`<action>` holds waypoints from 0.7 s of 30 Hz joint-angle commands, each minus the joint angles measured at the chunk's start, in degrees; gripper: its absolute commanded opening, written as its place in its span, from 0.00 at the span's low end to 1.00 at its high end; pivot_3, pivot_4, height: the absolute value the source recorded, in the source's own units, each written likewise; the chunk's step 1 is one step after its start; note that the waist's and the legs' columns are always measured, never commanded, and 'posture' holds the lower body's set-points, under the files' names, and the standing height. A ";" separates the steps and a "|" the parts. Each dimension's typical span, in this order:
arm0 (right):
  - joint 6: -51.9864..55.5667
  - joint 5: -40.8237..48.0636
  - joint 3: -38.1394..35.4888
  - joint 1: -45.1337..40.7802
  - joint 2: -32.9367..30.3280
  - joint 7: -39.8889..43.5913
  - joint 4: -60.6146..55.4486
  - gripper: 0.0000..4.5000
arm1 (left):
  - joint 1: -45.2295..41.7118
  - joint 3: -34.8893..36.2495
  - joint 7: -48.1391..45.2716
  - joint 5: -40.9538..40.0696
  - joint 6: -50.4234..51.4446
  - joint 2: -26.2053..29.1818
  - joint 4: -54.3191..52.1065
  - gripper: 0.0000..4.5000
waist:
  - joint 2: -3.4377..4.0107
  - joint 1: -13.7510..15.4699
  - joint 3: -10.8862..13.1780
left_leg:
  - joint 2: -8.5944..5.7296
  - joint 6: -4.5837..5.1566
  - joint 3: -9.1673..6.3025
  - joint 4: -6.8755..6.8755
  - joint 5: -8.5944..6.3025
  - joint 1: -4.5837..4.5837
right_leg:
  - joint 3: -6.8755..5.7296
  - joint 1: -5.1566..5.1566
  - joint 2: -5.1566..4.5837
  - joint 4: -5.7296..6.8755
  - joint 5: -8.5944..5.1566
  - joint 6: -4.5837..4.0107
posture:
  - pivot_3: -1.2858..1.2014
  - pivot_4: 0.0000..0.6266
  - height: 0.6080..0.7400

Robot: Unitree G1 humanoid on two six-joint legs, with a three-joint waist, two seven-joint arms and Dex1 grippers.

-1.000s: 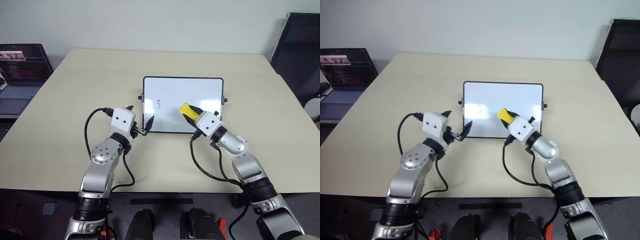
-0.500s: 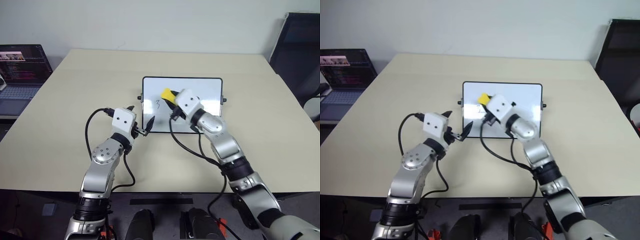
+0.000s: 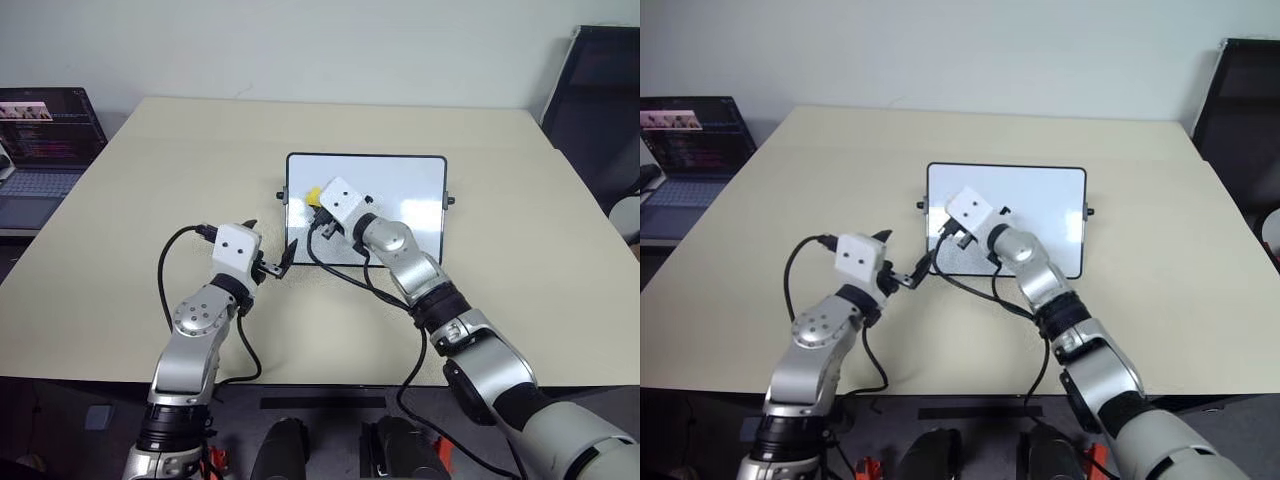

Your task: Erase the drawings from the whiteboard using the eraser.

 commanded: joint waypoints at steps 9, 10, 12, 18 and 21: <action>-1.63 -1.77 0.94 -1.99 0.12 -1.60 3.81 0.24 | -0.81 0.62 0.05 -0.57 -0.02 0.34 -3.45 1.00 | 0.00 -0.02 0.00 | 0.00 0.00 0.00 0.00 0.00 0.00 | -0.01 0.00 0.00 0.02 0.00 0.00 | 0.52 0.24 1.00; -1.19 -2.10 1.29 -0.80 -0.22 -1.07 2.79 0.24 | -0.70 0.65 0.07 -0.58 0.05 0.34 -3.61 1.00 | 0.00 -0.01 0.00 | 0.00 0.00 0.00 0.00 0.00 0.00 | -0.01 0.00 0.00 0.02 0.00 0.00 | 0.52 0.24 1.00; -0.13 -2.61 1.98 1.68 -0.98 0.10 0.46 0.24 | -0.68 0.74 0.10 -0.62 0.31 0.38 -3.88 1.00 | 0.00 0.00 0.00 | 0.00 0.00 -0.01 0.00 0.00 0.00 | -0.01 0.01 0.00 0.01 0.00 0.00 | 0.52 0.24 1.00; 4.21 -4.10 3.42 9.56 -4.31 3.08 -9.03 0.24 | -1.09 0.95 0.48 -0.72 2.48 0.34 -5.86 1.00 | -0.01 0.10 -0.01 | -0.01 0.00 -0.05 0.04 0.00 0.02 | -0.03 0.04 0.00 0.03 0.00 0.00 | 0.52 0.24 1.00; 6.08 -4.40 3.55 12.08 -5.87 3.93 -12.37 0.24 | -0.73 0.86 0.61 -0.58 2.99 0.12 -6.57 1.00 | -0.01 0.17 -0.01 | -0.01 0.00 -0.04 0.05 0.00 0.09 | -0.03 0.12 0.00 0.04 0.00 0.01 | 0.52 0.24 1.00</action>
